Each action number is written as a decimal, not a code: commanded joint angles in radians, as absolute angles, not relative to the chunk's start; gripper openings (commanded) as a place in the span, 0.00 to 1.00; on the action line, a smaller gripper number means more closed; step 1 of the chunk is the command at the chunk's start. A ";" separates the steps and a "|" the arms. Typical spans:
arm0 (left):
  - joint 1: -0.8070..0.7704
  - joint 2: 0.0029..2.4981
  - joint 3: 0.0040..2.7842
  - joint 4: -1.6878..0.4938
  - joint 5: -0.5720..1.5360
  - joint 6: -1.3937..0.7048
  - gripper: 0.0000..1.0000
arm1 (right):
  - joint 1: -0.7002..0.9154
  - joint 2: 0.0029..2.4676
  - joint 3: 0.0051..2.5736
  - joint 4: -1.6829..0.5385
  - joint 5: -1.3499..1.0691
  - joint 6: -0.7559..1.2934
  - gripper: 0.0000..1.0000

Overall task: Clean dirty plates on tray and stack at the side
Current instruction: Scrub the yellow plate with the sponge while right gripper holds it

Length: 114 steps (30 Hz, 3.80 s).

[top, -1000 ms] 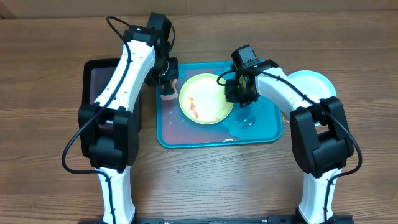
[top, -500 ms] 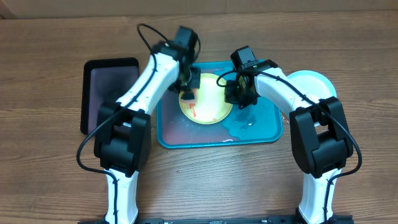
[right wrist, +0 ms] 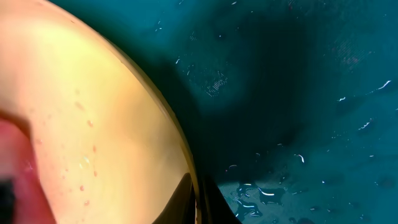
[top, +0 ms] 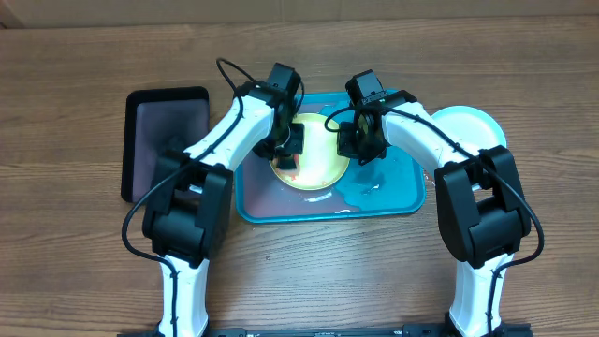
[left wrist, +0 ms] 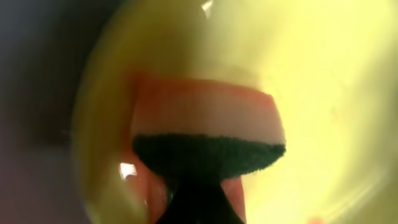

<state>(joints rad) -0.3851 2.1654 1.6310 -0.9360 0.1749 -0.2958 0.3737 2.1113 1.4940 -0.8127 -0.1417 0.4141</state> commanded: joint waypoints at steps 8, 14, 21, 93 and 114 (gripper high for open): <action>-0.394 2.171 1.596 -0.855 0.452 -0.240 0.04 | 0.381 2.131 1.486 -0.821 -0.114 0.424 0.04; -0.394 2.171 1.596 -0.671 -0.053 -0.427 0.04 | 0.387 2.131 1.486 -0.825 -0.114 0.423 0.04; -0.394 2.171 1.596 -0.684 -0.374 -0.480 0.04 | 0.389 2.131 1.486 -0.828 -0.113 0.424 0.04; -0.424 2.173 1.518 -0.883 0.052 -0.311 0.04 | 0.389 2.131 1.486 -0.824 -0.125 0.423 0.04; -0.356 2.172 1.696 -0.882 0.387 -0.416 0.04 | 0.389 2.130 1.486 -0.822 -0.136 0.419 0.04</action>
